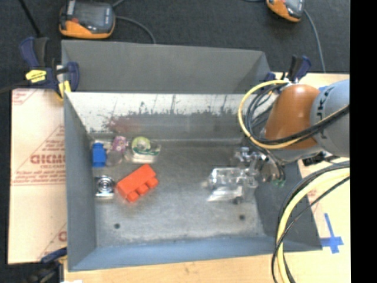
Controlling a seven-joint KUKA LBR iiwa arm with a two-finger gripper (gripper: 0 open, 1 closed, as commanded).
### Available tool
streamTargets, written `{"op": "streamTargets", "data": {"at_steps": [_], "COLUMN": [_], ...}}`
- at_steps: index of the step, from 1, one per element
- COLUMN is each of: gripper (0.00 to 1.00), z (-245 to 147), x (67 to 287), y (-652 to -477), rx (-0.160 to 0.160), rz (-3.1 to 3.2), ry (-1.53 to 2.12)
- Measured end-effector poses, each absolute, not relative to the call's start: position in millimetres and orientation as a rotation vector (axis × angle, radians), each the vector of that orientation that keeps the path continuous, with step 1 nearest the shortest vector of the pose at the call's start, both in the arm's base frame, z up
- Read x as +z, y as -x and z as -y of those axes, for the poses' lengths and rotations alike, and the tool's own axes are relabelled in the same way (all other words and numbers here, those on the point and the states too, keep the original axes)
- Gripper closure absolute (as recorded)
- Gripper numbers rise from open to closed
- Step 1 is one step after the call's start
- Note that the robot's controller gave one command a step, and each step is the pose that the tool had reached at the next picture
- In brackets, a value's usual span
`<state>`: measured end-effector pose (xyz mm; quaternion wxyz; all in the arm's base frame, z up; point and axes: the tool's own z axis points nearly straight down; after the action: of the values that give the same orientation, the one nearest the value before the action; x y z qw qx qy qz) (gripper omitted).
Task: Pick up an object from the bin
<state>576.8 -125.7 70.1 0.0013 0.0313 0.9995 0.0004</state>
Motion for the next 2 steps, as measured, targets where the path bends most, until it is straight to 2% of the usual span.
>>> {"op": "streamTargets", "data": {"at_steps": [1,2], "gripper": [0.00,1.00], "z": [126.9,127.2], "x": [71.2,71.4], "y": [-577.9,-578.0], "rx": [-0.001,-0.002], "rz": [-3.134,-3.134], "ry": [-0.095,-0.092]}}
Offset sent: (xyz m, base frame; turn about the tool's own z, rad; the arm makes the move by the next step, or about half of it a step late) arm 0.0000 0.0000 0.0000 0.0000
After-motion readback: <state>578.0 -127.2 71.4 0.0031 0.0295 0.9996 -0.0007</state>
